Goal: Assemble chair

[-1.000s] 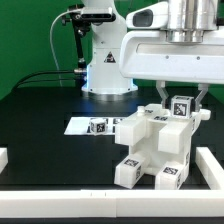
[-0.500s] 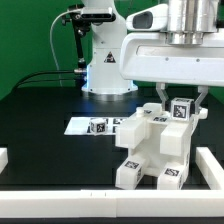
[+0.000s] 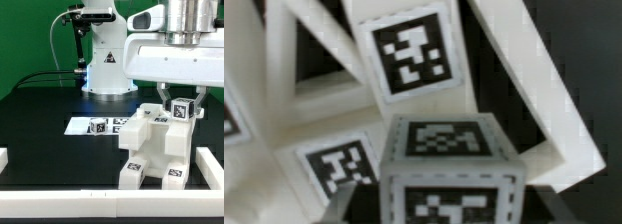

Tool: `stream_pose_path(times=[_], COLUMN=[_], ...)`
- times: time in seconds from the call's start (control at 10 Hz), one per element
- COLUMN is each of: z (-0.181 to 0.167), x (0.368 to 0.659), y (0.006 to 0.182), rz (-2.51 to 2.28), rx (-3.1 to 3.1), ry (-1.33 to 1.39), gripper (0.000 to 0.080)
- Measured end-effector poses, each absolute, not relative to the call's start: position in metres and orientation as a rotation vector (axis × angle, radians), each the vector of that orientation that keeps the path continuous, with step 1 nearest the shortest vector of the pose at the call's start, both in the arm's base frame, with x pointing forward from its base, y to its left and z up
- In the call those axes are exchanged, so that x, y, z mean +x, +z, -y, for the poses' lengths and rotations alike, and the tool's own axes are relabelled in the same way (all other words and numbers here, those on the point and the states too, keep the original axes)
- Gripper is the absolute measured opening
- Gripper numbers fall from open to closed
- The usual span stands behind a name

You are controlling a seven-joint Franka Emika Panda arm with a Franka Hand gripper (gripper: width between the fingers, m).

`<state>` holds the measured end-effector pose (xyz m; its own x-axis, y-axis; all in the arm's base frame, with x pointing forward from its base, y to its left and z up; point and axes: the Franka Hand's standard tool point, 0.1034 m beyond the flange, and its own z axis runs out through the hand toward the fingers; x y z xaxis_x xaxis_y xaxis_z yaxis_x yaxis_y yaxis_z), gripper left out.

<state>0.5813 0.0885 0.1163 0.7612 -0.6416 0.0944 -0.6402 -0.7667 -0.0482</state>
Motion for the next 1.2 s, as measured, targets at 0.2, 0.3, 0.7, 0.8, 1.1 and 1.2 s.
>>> stream_pose_path(times=[0.2, 0.3, 0.7, 0.8, 1.1, 1.2], z=[-0.089, -0.089, -0.091, -0.091, -0.097, -0.100], x=[0.581, 0.581, 0.581, 0.581, 0.580, 0.580], y=[0.116, 0.116, 0.116, 0.116, 0.118, 0.118], rz=[-1.256, -1.347, -1.570, -1.568, -1.365, -1.208], rx=[-2.852, -2.804, -2.670, -2.671, -2.817, -2.889], ry=[-0.162, -0.158, -0.148, -0.148, -0.127, -0.133], gripper=[0.0284, 0.0284, 0.0284, 0.0379, 0.0607, 0.0641])
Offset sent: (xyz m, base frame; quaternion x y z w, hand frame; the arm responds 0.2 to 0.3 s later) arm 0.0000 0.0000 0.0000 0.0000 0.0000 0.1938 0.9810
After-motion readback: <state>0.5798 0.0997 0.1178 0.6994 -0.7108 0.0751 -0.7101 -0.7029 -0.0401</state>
